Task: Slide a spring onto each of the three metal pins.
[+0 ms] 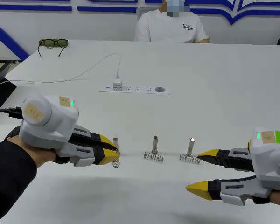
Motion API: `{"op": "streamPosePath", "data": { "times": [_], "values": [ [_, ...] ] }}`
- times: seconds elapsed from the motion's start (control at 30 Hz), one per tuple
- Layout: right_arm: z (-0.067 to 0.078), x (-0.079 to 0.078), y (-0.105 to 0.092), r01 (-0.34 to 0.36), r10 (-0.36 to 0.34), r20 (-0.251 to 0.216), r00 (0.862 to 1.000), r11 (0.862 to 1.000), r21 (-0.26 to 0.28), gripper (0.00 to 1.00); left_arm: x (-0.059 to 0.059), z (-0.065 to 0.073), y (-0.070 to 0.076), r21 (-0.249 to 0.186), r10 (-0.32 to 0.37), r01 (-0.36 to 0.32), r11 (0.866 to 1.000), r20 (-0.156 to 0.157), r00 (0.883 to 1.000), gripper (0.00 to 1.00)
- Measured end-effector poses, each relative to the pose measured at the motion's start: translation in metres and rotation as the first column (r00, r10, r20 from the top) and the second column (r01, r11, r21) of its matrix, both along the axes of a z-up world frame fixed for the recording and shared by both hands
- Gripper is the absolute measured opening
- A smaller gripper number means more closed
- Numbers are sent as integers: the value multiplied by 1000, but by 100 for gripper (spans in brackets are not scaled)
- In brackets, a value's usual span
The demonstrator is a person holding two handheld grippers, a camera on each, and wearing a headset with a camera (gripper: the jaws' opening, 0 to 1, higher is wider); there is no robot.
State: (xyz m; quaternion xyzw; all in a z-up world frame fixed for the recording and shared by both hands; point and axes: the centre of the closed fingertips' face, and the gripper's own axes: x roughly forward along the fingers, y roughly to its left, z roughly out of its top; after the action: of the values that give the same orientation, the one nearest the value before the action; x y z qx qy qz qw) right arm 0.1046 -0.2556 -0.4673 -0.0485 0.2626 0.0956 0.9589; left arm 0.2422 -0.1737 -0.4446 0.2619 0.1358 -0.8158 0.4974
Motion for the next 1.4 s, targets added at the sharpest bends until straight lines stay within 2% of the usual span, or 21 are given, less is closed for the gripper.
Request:
{"op": "streamPosePath", "data": {
  "times": [0.17,0.63,0.83,1.17,1.4],
  "values": [
    [0,-4,-13,56,-56,2,998,998,23,57,9,3,-4,6,15,-15,1000,9,1000,10],
    [-5,-9,-25,110,-110,-6,994,993,37,61,41,29,-24,-15,64,-63,998,31,997,10],
    [-6,-9,-25,117,-117,-3,993,992,42,66,50,27,-34,-5,85,-85,996,18,996,10],
    [-6,-11,-34,140,-140,3,990,989,50,70,50,18,-44,25,87,-87,996,3,996,10],
    [-9,-12,-35,136,-136,-1,991,989,52,70,54,12,-47,49,97,-96,994,-3,995,10]
  ]
}}
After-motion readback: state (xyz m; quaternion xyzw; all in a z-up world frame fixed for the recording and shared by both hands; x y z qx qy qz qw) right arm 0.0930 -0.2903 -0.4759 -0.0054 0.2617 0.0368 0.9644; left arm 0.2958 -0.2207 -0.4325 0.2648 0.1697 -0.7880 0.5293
